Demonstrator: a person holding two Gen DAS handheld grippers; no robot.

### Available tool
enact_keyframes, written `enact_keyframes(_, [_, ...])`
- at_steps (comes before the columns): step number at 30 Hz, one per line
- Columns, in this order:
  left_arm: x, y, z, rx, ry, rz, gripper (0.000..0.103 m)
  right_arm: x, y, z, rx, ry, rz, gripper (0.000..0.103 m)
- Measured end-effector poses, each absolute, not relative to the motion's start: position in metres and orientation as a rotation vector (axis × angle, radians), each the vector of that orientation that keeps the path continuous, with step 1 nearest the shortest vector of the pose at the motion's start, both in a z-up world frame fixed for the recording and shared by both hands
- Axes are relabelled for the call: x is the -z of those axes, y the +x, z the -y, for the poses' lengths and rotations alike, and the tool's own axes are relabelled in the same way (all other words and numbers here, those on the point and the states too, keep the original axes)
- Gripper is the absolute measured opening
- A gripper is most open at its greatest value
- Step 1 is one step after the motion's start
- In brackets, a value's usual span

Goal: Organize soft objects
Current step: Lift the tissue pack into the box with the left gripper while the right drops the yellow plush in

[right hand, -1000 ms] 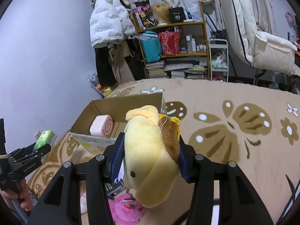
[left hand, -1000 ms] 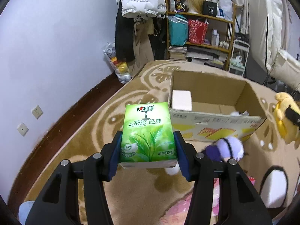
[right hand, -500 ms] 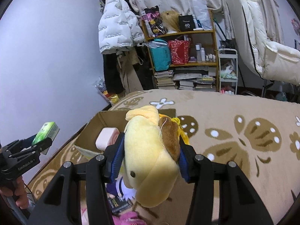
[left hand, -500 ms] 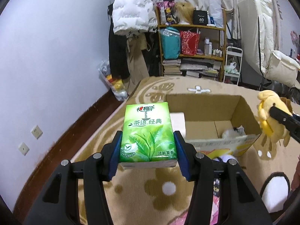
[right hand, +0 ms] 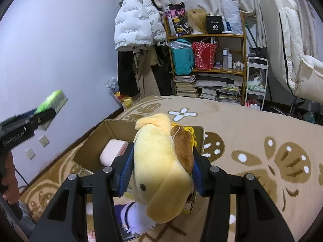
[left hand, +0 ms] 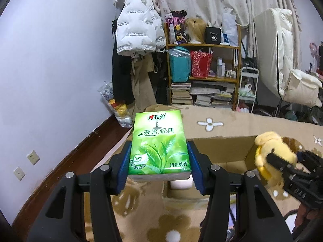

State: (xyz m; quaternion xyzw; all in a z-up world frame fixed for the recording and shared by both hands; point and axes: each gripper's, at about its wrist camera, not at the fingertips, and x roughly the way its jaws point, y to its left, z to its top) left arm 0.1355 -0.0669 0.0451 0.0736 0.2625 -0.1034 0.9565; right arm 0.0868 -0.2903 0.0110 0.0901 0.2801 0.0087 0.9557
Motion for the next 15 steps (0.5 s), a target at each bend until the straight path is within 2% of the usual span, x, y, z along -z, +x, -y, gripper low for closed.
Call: enact_keyframes(15, [0.021, 0.159, 0.100, 0.305, 0.204, -0.701, 0.052, 0.020, 0.118, 0.294, -0.051, 0.172, -0.648, 0.055])
